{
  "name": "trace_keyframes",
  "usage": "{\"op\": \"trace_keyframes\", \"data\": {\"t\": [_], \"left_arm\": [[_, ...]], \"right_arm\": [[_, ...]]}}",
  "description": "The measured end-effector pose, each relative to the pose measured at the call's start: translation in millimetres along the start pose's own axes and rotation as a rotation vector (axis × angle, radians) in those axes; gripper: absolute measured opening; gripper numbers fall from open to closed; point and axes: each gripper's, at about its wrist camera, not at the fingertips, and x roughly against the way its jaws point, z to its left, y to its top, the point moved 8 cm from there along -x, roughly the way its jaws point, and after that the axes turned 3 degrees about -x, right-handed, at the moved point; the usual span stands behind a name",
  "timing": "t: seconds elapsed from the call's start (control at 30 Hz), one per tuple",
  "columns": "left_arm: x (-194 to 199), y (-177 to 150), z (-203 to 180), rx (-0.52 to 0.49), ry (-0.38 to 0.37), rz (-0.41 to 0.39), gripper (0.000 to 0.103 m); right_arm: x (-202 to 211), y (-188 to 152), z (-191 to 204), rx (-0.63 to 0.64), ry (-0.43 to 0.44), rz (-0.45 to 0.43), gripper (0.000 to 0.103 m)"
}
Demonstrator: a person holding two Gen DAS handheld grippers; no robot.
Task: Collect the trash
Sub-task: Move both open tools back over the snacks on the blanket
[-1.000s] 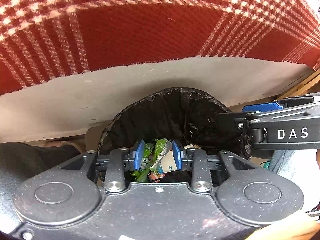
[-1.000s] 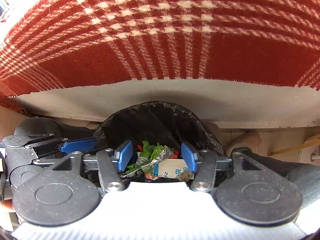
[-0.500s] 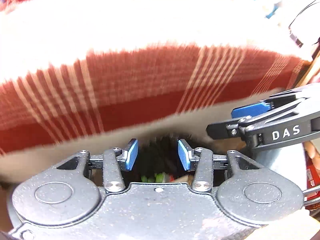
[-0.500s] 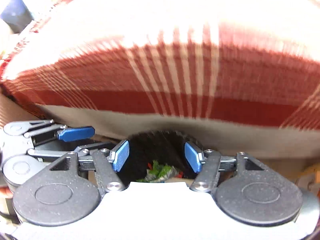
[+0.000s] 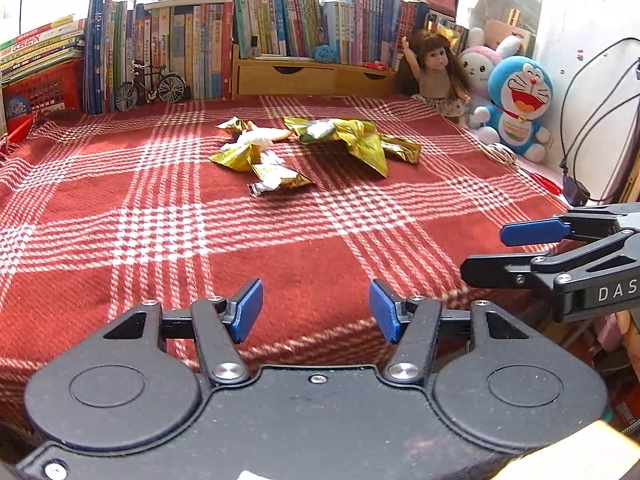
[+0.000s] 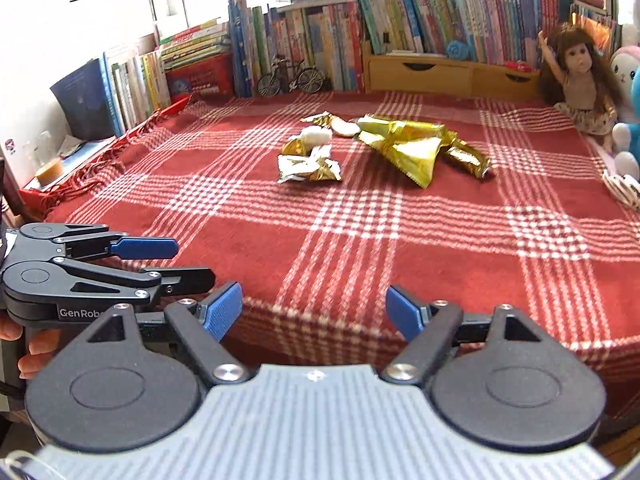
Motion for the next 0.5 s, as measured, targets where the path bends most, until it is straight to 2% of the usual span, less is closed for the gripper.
{"op": "trace_keyframes", "data": {"t": [0.3, 0.37, 0.5], "left_arm": [[-54.8, 44.7, 42.0, 0.153, 0.066, -0.046, 0.058], [-69.1, 53.0, 46.2, 0.171, 0.08, -0.061, 0.066], [-101.7, 66.7, 48.6, 0.192, 0.077, -0.057, 0.07]], "right_arm": [[-24.2, 44.5, -46.7, -0.086, -0.103, -0.095, 0.091], [-33.2, 52.2, -57.2, -0.11, -0.125, -0.103, 0.091], [-50.6, 67.0, -79.3, -0.208, -0.106, -0.103, 0.093]]}}
